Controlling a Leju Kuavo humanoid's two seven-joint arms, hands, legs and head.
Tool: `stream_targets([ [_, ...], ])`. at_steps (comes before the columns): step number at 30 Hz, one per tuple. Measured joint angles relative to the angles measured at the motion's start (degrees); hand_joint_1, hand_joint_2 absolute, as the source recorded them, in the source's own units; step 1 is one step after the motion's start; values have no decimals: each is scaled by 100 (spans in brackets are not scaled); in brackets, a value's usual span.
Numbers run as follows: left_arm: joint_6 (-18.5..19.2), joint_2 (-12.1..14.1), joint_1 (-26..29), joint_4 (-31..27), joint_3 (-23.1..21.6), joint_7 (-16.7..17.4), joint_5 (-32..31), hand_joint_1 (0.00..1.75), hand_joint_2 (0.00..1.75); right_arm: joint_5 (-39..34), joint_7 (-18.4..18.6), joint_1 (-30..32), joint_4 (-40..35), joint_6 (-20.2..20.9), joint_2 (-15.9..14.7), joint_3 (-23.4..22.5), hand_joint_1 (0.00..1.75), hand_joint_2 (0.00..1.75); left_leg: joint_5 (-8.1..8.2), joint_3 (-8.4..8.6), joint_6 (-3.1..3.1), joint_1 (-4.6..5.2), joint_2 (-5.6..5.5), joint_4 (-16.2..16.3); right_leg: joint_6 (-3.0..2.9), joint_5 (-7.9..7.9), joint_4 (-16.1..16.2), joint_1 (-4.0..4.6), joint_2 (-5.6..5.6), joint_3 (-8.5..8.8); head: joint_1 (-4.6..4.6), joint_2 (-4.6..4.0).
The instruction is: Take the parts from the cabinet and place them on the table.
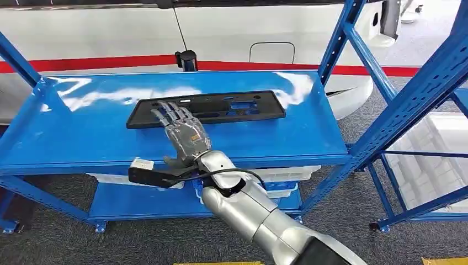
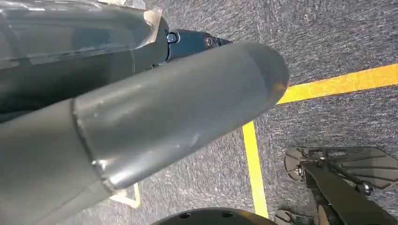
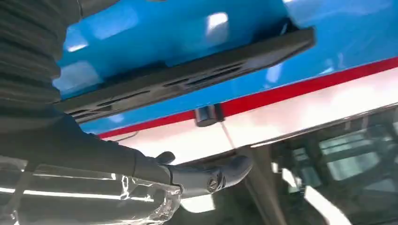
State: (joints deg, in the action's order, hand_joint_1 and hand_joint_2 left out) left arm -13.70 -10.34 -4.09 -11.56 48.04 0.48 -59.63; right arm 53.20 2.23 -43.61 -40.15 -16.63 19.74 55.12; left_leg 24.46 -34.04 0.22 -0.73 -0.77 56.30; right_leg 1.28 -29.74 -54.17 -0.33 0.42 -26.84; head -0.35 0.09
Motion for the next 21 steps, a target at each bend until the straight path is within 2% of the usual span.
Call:
stream_targets([
  [10, 50, -15, 0, 0, -35, 79, -98, 0, 0, -402, 854, -495, 671, -2, 2, -55, 0, 175, 0, 3, 0, 0, 0, 1, 0, 1, 0, 0, 0, 3, 0, 0],
  [21, 20, -13, 0, 0, -35, 50, -90, 0, 0, -219, 1061, -670, 1628, -295, 0, -162, 0, 175, 0, 3, 0, 0, 0, 1, 0, 1, 0, 0, 0, 2, 0, 0],
])
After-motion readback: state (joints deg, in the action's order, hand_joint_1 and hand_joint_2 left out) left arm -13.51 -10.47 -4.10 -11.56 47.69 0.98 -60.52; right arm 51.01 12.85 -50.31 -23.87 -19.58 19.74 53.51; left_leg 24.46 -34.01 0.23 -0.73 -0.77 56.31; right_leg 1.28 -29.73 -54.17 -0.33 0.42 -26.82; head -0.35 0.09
